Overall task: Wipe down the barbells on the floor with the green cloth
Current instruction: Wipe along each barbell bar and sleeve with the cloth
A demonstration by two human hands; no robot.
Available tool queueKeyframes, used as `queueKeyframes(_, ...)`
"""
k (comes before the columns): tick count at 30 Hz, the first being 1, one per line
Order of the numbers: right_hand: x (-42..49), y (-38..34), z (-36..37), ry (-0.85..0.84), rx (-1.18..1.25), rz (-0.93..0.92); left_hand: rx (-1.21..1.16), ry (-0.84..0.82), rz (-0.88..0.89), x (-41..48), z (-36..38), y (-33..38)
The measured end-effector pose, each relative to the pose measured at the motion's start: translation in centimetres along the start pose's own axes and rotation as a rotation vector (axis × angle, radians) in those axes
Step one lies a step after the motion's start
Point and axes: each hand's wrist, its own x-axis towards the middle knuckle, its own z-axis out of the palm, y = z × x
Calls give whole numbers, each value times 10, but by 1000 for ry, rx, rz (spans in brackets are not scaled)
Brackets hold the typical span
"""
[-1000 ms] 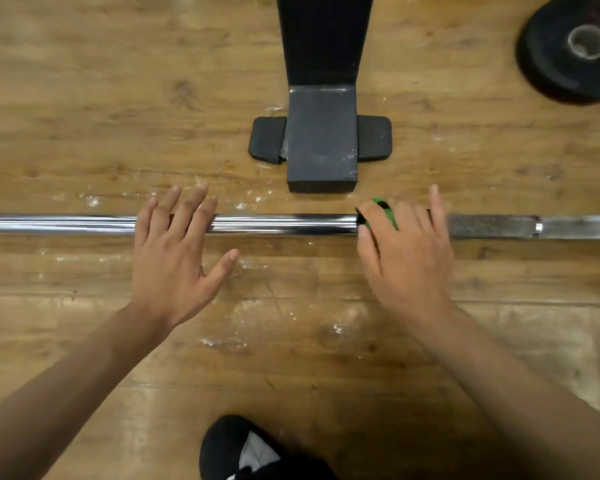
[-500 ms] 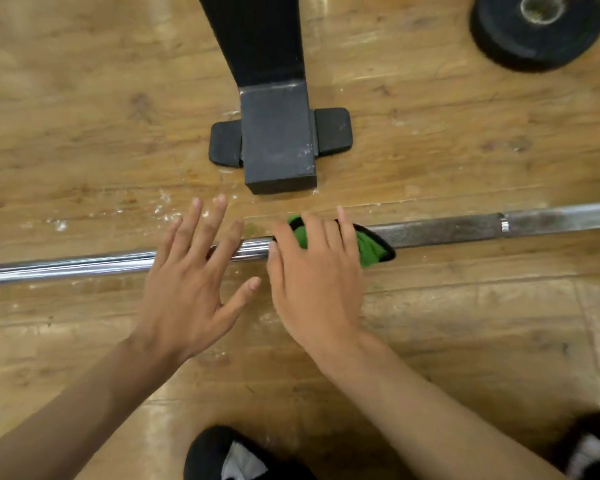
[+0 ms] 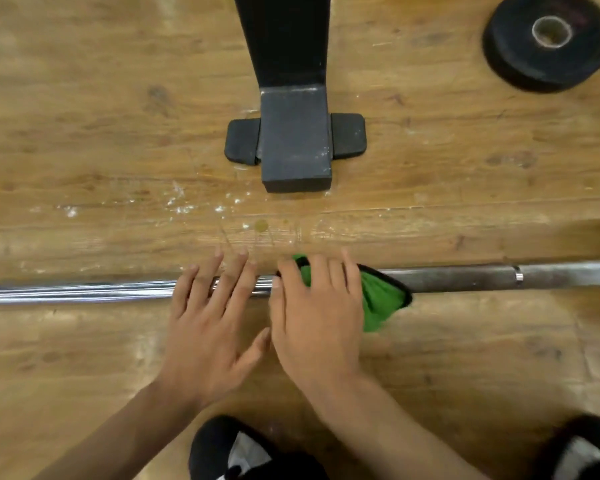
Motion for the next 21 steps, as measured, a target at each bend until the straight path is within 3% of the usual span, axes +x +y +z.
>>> queueKeyframes(2,-8,2,0,-59,-12,-140,3,-11,50,-10,2,-4)
queueKeyframes(4,-18,37,-9,-53,-49,-127,-7,-3,92,-16,2,-10)
queueKeyframes(8,-44,135,-34,132,-128,239,11,51,120,-26,7,-7)
queueKeyframes(11,-44,120,-22,228,-91,484,42,96,65,-35,18,7)
queueKeyframes(16,-33,7,14,176,117,17,67,99,85,-40,22,6)
queueKeyframes(19,-35,40,6,145,37,-200,55,91,105,-36,20,3)
queueKeyframes(21,-43,98,-7,181,-53,-134,47,114,80,-32,21,4)
